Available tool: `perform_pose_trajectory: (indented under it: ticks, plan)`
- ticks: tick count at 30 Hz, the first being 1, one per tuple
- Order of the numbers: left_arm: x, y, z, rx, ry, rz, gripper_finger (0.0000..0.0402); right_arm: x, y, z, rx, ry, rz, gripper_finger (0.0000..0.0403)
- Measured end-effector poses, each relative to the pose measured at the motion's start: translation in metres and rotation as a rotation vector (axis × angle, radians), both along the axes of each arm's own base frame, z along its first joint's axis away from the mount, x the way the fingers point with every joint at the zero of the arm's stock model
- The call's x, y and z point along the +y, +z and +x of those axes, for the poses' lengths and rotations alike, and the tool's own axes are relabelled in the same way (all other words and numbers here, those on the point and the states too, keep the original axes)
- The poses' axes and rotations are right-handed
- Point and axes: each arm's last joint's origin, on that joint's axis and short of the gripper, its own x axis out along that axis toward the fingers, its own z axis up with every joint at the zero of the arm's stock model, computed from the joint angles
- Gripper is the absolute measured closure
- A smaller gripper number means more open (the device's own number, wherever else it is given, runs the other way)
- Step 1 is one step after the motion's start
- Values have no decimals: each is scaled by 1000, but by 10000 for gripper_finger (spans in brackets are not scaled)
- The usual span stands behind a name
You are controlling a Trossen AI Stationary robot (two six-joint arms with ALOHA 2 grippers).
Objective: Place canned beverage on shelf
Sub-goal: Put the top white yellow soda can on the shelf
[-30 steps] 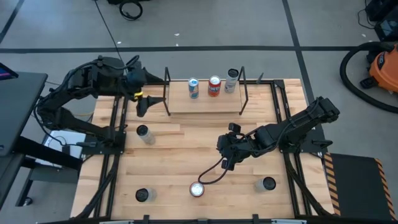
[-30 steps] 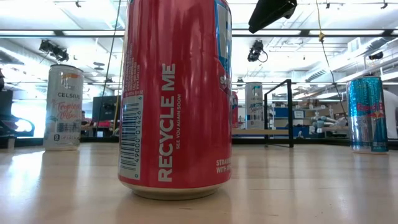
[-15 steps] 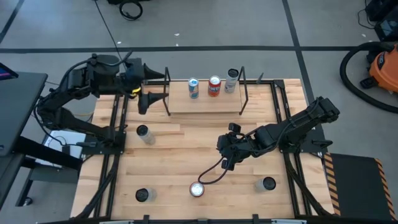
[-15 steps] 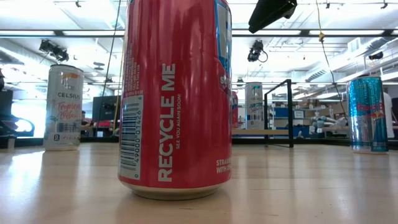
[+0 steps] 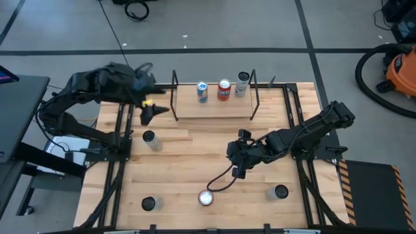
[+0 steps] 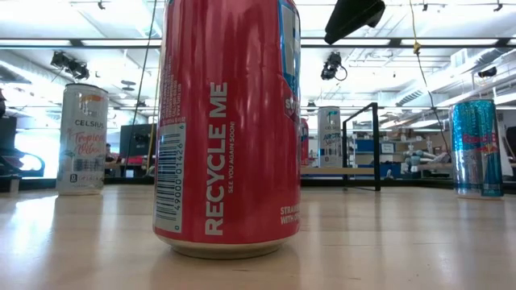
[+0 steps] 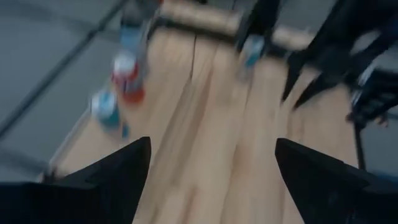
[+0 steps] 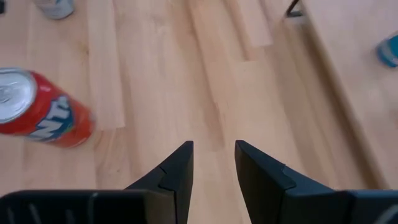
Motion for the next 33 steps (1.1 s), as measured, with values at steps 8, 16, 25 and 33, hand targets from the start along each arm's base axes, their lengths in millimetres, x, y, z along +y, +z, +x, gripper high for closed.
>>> perform_pose_trajectory:
  ticks: [8, 16, 25, 33]
  plan:
    - [1, -55, 6, 307, 153, -172, 56, -1, 0, 1, -3, 2, 25, 276]
    - [2, -110, 9, 546, 254, -253, 56, -1, 1, 2, -15, -22, 32, 276]
    - [0, -146, 9, 675, 291, -312, 56, -1, 1, 2, -14, -19, 29, 276]
    - [-10, -168, 6, 745, 296, -334, 56, -1, 1, 2, -10, -5, 18, 276]
